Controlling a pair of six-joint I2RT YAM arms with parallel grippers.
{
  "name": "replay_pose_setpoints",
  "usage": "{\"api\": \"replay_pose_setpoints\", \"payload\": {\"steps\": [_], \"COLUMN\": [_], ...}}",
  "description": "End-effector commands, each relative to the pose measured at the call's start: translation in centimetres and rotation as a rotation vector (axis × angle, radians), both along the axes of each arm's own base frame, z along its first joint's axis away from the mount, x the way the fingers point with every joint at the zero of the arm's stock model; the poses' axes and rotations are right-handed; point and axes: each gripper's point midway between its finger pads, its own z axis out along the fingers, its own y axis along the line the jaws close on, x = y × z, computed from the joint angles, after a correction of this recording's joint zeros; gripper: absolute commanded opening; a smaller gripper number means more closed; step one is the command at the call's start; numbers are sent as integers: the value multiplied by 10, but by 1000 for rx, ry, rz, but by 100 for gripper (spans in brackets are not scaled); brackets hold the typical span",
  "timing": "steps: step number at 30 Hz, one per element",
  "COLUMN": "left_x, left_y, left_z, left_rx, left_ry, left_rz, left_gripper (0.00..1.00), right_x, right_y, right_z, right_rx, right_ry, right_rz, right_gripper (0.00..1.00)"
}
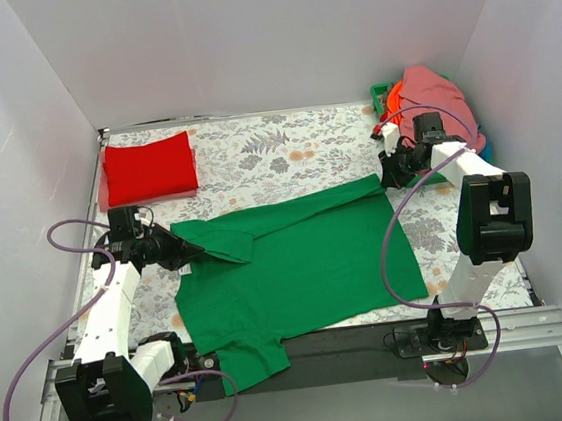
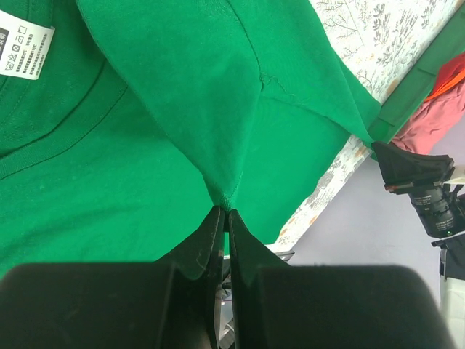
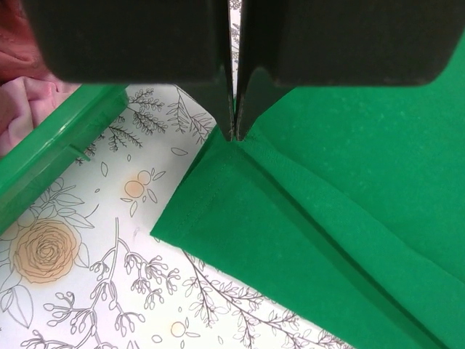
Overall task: Fold and stack the t-shirts
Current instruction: Fold the tshirt
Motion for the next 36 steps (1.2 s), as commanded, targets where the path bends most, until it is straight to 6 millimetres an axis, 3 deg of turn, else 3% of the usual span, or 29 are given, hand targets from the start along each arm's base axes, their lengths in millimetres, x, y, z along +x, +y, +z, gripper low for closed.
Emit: {"api": "replay_pose_setpoints", "payload": {"steps": [1,5,6,9,10,12,13,16,17,18,20,21,22,24,26,27,28,36], "left_x": [-7,-18,-22,-31,-34,-36,-36,-30,-26,-23,-6,0,8,13,16,17,17,17], "left_y": [-2,-1,-2,-5,-7,-8,-6,5,9,14,29,33,44,52,56,56,56,60], "left_z": [2,-11,-13,-22,-23,-22,-21,-13,-9,-6,15,23,35,41,41,43,42,38], "left_rx": [3,24,29,14,14,16,32,108,144,172,261,289,343,384,405,405,405,427], "left_ry": [-12,12,8,19,10,2,-11,-42,-61,-75,-150,-178,-215,-235,-241,-253,-255,-261], "left_rz": [-19,-30,-50,-81,-104,-121,-131,-126,-126,-117,-73,-57,-19,1,17,23,27,33], "left_gripper": [0,0,0,16,34,48,55,56,57,57,57,57,57,57,57,57,57,57], "right_x": [-4,-1,-1,-3,-5,-19,-37,-76,-99,-112,-138,-138,-150,-143,-134,-132,-129,-142], "right_y": [-4,-3,-3,25,34,73,100,152,183,197,237,254,274,294,320,327,341,371], "right_z": [-2,12,16,40,45,56,55,56,56,54,48,44,41,24,29,15,24,-9], "right_rx": [-21,-48,-65,-87,-96,-59,-60,13,34,41,48,39,31,-28,-64,-78,-73,-117], "right_ry": [0,-40,-57,-127,-148,-170,-176,-209,-246,-261,-288,-284,-281,-265,-308,-258,-287,-229], "right_rz": [20,46,70,165,217,371,511,762,907,976,1119,1138,1173,1155,1142,1110,1106,1106], "right_gripper": [1,30,44,56,57,57,58,58,57,57,57,56,55,54,53,52,52,50]}}
